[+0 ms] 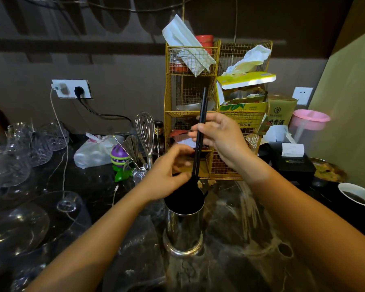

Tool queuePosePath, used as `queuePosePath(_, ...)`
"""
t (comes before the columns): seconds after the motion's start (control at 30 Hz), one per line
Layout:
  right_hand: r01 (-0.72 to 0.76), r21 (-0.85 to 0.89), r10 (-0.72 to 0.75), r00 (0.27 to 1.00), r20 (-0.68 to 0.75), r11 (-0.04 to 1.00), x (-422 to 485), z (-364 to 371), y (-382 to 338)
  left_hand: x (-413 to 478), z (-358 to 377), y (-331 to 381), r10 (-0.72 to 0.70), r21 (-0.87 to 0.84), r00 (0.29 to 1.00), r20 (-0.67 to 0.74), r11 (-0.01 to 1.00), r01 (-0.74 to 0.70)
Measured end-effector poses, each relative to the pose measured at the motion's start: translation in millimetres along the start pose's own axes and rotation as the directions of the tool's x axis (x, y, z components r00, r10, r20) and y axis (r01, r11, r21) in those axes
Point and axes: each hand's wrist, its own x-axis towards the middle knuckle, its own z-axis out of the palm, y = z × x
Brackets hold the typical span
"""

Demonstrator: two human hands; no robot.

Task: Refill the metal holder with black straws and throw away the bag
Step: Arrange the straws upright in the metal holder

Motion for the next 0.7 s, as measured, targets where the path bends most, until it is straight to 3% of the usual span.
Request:
queuePosePath(0.1, -0.002, -0.114, 0.007, 0.999, 0.041, 0.993, -12, 1, 14, 12, -6, 5, -0.015, -0.042, 0.983, -0.183, 0.999, 0.008)
queuePosePath(0.17, -0.014, -0.182, 0.028, 0.997, 0.073, 0.983, -20, 2, 27, 21, -12, 8, 0.031, -0.005, 0.973, -0.229, 0.999, -0.033)
queuePosePath(0.3, -0.035, -0.141, 0.056, 0.987, 0.15, 0.989, -32, 4, 54, 25, -12, 8, 0.141, 0.2, 0.973, -0.181, 0.974, -0.104)
queuePosePath(0.5, -0.102, -0.21, 0.129, 0.985, 0.117, 0.972, -42, 3, 87, 12, 3, -11, 0.199, 0.45, 0.972, -0.123, 0.884, -0.124)
queuePosePath(0.7, -0.106, -0.309, 0.149, 0.982, 0.116, 0.945, -54, -1, 114, -11, 13, -32, 0.242, 0.68, 0.968, 0.061, 0.7, -0.218)
